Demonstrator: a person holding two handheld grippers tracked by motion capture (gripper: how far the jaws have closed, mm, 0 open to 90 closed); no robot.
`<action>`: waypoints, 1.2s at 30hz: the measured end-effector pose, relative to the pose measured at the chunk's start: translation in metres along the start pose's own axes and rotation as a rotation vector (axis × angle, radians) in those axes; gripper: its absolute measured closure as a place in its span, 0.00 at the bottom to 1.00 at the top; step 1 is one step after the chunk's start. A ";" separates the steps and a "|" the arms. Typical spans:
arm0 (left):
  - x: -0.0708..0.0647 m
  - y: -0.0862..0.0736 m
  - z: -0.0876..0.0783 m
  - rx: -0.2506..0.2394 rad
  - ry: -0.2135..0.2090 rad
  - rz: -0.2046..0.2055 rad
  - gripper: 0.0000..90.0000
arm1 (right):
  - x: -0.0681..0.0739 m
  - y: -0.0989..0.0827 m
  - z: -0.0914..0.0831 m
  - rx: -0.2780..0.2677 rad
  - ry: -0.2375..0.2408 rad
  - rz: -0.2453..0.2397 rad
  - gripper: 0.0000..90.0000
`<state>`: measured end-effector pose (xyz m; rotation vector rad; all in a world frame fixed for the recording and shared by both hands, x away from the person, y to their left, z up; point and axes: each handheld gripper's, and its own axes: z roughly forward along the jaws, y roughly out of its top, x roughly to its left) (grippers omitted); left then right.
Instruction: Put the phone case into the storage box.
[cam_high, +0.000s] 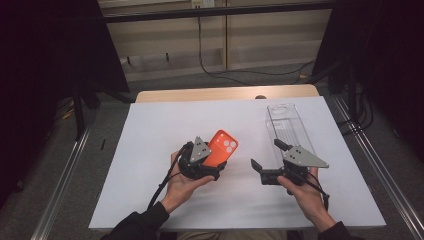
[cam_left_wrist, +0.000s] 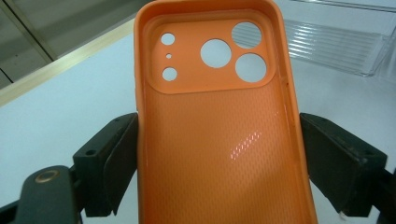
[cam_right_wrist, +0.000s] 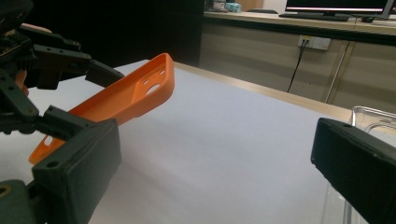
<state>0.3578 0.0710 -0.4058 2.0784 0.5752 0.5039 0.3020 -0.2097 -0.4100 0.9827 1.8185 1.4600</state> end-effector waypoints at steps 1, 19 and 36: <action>-0.001 -0.001 0.000 0.001 0.000 0.002 0.17 | 0.001 0.001 0.002 0.008 0.002 -0.003 0.02; -0.013 -0.002 0.006 -0.022 0.044 0.031 0.17 | 0.019 0.009 0.019 0.019 0.005 0.086 0.06; -0.025 0.001 0.009 -0.057 0.100 0.095 0.17 | 0.027 0.029 0.036 0.159 -0.021 0.139 0.08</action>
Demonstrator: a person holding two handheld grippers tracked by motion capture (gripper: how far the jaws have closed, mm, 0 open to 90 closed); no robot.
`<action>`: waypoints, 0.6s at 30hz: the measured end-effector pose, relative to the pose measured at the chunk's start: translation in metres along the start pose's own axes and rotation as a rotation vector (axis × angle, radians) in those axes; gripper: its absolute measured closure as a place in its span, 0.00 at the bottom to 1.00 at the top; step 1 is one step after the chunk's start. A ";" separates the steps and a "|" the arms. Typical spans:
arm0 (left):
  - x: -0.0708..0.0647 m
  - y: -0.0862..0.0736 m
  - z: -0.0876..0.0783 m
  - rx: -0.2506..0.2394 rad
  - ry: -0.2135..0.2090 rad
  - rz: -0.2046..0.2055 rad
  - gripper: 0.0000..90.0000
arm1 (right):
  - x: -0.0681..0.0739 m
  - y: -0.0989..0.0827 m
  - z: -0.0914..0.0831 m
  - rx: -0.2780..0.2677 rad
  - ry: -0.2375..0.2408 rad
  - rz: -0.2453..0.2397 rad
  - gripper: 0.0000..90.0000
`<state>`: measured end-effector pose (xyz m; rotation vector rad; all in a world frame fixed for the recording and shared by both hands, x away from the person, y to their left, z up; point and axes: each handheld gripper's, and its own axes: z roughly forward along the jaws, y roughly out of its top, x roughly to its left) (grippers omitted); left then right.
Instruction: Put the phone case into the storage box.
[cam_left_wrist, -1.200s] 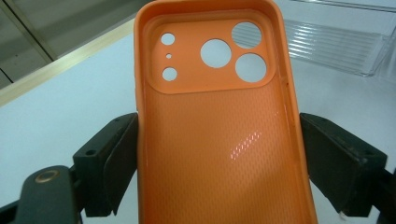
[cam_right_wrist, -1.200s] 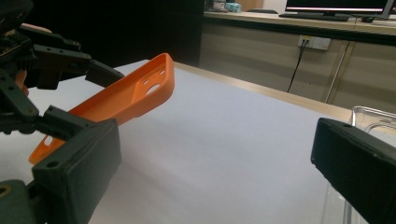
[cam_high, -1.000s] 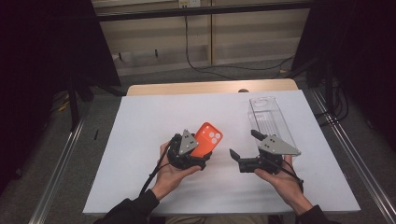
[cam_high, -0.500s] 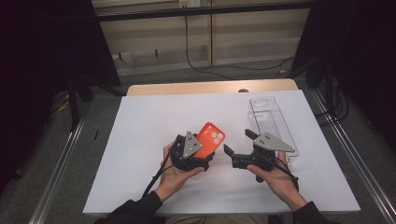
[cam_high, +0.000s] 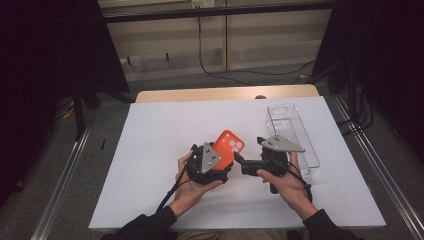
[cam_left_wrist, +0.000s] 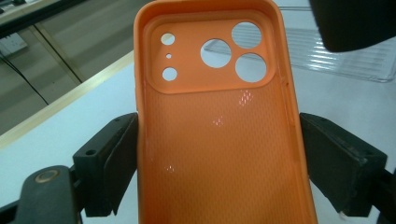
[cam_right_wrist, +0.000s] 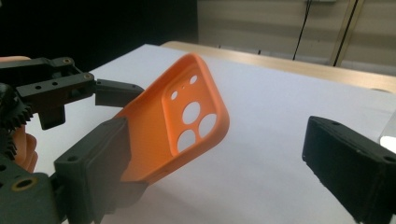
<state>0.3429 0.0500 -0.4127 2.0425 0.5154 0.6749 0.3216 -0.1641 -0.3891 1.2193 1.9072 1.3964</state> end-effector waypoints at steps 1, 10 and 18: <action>-0.001 0.000 0.000 -0.007 0.006 -0.003 0.17 | -0.001 0.001 0.001 0.015 0.004 0.005 0.08; -0.001 0.002 0.005 -0.023 0.034 0.013 0.17 | -0.009 0.015 0.004 0.180 0.031 0.013 0.10; -0.001 0.001 0.008 -0.026 0.079 0.037 0.17 | -0.015 0.019 0.009 0.225 0.067 0.031 0.10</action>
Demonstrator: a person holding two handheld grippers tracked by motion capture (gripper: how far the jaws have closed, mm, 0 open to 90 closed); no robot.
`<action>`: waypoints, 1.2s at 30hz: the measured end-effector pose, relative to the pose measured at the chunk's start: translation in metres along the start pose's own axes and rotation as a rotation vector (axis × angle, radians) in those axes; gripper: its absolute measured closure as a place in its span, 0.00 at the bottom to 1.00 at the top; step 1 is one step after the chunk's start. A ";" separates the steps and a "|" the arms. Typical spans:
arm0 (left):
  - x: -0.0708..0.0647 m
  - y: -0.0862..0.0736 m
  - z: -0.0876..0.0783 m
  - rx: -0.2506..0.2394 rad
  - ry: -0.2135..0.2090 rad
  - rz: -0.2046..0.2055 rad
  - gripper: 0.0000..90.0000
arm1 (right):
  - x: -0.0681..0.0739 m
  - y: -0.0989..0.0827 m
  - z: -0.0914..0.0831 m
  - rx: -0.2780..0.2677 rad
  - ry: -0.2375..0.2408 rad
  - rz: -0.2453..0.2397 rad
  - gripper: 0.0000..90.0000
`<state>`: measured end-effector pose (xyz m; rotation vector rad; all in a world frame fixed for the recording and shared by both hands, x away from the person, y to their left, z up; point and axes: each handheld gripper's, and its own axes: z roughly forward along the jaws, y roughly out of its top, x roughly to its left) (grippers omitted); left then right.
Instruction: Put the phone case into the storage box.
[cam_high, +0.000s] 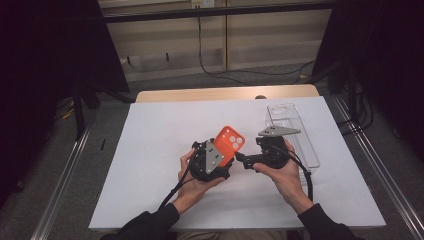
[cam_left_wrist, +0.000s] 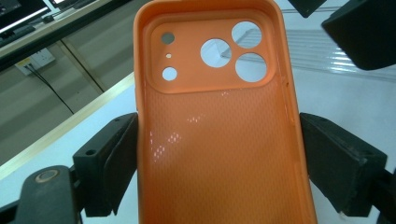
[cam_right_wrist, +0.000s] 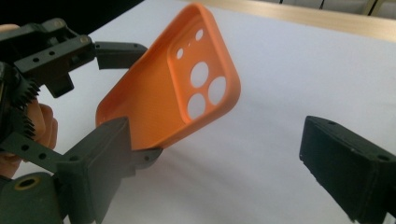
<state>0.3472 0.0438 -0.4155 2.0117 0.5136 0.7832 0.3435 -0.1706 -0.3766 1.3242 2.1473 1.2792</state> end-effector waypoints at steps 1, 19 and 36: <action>0.000 0.000 -0.001 -0.003 0.002 0.000 0.17 | 0.000 0.001 0.001 0.006 -0.013 0.006 0.10; -0.008 0.001 0.000 -0.009 -0.003 0.023 0.17 | 0.000 0.012 0.004 0.075 0.010 0.120 0.62; -0.013 0.000 0.000 -0.012 0.002 0.030 0.17 | -0.006 0.012 0.007 0.110 0.038 0.269 0.79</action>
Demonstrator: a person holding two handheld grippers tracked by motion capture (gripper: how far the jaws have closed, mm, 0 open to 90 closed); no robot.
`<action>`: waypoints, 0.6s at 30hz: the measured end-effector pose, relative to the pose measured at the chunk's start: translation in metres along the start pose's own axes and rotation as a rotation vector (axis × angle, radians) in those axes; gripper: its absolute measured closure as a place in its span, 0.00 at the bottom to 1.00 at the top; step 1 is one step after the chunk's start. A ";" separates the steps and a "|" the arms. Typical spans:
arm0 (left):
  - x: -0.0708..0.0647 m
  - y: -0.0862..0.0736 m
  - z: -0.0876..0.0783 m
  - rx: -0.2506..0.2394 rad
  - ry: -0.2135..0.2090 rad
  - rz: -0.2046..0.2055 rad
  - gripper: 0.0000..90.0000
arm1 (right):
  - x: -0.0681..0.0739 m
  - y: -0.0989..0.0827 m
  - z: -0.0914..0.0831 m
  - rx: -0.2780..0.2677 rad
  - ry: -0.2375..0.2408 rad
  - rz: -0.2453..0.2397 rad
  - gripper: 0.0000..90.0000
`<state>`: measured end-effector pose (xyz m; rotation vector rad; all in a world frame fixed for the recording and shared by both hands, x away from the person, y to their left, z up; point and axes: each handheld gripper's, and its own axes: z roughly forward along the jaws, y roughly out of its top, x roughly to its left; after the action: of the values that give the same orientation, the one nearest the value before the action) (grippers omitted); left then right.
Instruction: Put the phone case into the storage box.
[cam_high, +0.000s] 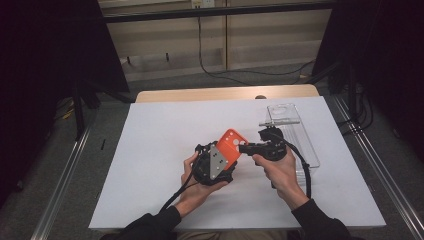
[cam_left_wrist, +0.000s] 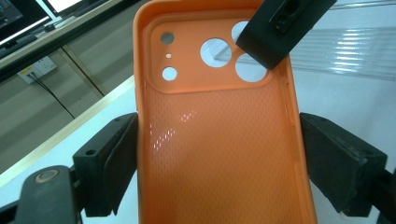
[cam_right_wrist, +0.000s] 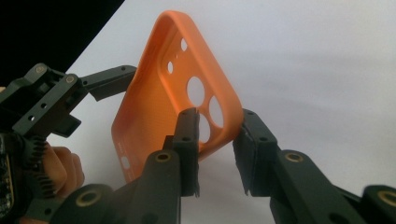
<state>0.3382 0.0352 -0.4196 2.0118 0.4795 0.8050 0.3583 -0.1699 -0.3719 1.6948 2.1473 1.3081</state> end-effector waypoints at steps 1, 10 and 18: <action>0.000 0.000 0.000 -0.005 0.001 -0.004 0.17 | 0.000 0.000 0.000 0.000 0.000 0.003 0.79; 0.000 -0.003 0.003 0.014 0.012 -0.006 0.17 | 0.004 -0.003 -0.001 -0.026 0.005 0.055 0.87; 0.001 -0.004 0.005 0.017 0.017 -0.015 0.17 | 0.008 -0.004 -0.003 -0.047 0.030 0.073 0.90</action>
<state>0.3425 0.0349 -0.4244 2.0161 0.5126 0.8120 0.3510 -0.1647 -0.3696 1.7621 2.0713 1.3998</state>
